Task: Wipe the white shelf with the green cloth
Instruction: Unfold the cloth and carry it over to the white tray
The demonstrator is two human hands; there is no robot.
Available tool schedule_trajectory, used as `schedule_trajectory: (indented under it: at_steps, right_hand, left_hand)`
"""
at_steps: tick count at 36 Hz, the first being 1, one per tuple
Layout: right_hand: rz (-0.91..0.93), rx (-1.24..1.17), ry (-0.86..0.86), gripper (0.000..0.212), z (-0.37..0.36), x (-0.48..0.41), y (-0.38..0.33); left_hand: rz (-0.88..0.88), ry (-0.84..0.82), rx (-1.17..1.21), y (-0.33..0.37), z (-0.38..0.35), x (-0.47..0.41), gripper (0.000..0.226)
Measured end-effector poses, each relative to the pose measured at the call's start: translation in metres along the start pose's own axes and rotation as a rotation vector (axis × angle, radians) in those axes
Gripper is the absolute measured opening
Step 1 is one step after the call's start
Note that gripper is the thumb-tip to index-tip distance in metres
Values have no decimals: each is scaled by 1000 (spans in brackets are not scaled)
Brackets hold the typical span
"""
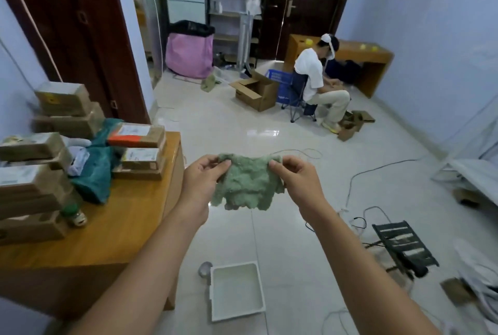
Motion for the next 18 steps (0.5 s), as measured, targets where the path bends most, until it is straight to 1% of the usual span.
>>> schedule_trajectory:
  at_steps: [8,13,18]
  right_hand:
    - [-232,-45,10,15,-49,-66,104]
    - [-362,-36,-80,21,-73,-104,180]
    - [-469,25,-181,24,-95,-137,279]
  left_hand:
    - [188,27,-27,-76,33,-88,15]
    - [280,70,-60,-143,51,-132,17]
    - [386,184,-84,-240,82,-165,11]
Point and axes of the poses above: each hand's wrist, its own x-axis away from the middle knuckle, its own z-axis out of the back of the hand, y = z × x, the point moved 9 cm from there along -x, towards the middle knuckle, and after that the axes turned 8 degrees about x, right-handed, at the moved point
